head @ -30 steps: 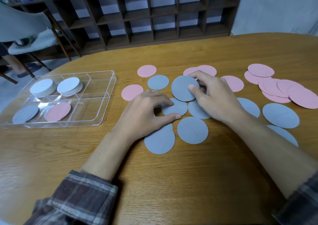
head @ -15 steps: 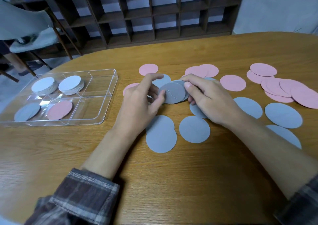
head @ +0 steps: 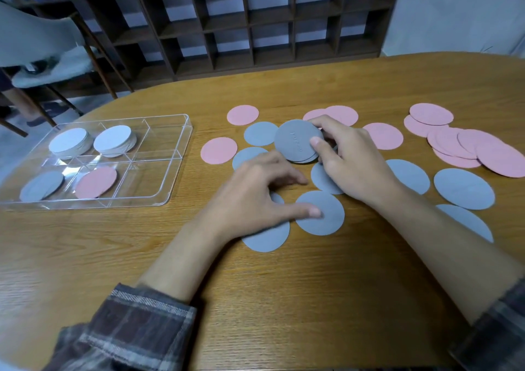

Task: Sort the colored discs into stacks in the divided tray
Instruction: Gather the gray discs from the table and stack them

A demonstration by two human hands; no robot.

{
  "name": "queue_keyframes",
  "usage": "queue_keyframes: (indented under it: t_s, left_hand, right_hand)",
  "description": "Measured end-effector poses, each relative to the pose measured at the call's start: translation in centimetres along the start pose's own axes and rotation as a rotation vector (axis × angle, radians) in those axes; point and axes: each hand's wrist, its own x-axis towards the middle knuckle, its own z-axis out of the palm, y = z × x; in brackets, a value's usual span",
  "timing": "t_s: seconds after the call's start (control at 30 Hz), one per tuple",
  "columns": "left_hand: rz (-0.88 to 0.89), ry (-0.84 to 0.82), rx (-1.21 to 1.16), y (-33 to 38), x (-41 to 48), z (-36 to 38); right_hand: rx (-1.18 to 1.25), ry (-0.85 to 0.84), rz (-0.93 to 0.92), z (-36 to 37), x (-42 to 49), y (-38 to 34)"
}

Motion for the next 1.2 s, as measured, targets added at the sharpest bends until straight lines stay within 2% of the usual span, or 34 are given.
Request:
queue_keyframes:
  t_s: [0.07, 0.33, 0.53, 0.63, 0.8, 1.03, 1.13, 1.2]
  left_hand:
    - [-0.008, -0.093, 0.048, -0.1, -0.1, 0.4]
    - [-0.093, -0.124, -0.117, -0.3, 0.1, -0.4]
    - [-0.192, -0.002, -0.414, -0.6, 0.6, -1.0]
    - [-0.216, 0.097, -0.485, -0.9, 0.8, -1.4]
    - [-0.271, 0.267, -0.435, -1.5, 0.7, -1.4]
    - [-0.277, 0.346, -0.359, -1.7, 0.7, -1.3]
    - [-0.240, 0.330, -0.260, -1.7, 0.7, -1.7]
    - [-0.240, 0.229, -0.180, -1.7, 0.5, -2.4]
  right_hand:
    - [-0.006, -0.012, -0.007, 0.1, 0.0, -0.1]
    - [0.000, -0.041, -0.005, 0.3, -0.1, -0.2]
    - [0.068, -0.059, 0.026, 0.0, -0.1, -0.6]
    - [0.084, -0.072, 0.028, -0.1, -0.2, -0.9]
    - [0.127, -0.089, 0.054, -0.1, -0.3, -1.1]
    - [0.118, -0.131, 0.005, 0.0, -0.8, -1.5]
    - [0.027, -0.149, -0.055, 0.2, -0.8, -1.4]
    - [0.017, -0.128, -0.043, 0.2, -0.7, -1.2]
